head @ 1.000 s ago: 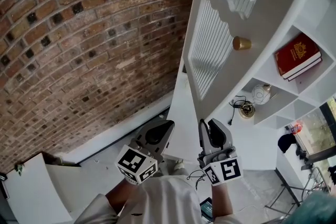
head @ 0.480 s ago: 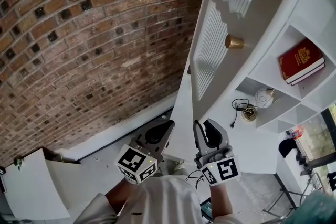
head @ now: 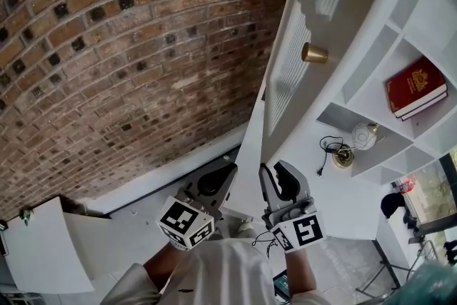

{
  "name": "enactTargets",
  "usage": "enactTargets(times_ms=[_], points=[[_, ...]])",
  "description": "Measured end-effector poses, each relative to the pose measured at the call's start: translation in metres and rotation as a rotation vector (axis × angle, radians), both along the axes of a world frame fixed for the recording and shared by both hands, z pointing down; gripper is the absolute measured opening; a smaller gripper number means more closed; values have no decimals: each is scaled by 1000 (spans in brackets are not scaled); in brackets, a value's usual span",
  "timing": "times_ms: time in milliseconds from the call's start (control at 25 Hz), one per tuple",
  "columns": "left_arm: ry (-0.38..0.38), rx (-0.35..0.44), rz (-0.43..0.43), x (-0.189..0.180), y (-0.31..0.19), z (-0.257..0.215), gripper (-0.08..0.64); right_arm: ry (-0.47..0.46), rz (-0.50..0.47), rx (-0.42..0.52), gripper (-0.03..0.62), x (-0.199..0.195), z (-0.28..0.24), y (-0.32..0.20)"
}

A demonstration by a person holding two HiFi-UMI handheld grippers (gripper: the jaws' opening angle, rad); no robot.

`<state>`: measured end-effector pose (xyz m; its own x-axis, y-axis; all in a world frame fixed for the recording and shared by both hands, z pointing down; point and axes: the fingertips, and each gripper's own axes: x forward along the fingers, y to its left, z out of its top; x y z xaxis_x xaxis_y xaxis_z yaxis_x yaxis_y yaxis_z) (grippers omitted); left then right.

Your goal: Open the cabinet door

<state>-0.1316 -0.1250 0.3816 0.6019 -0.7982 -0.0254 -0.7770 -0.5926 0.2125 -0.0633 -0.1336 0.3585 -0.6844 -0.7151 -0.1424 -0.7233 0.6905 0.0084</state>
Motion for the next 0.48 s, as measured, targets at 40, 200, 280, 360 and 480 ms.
enactTargets(times_ms=[40,200,280,360,480], points=[[0,-1,-2,-1,0,0,9,0,-4,1,104,-2,0,0],[10,-8,-22,-7,0,4,9,2,-23,4,107,-10,0,1],[8,-6,-27,-10,-1,4,9,3,-36,4,107,-14,0,1],[7,-4,-32,-12,-1,3,9,1,-51,5,107,-18,0,1],[8,-5,-42,-17,-2,4,9,-2,-69,11,107,-25,-1,1]])
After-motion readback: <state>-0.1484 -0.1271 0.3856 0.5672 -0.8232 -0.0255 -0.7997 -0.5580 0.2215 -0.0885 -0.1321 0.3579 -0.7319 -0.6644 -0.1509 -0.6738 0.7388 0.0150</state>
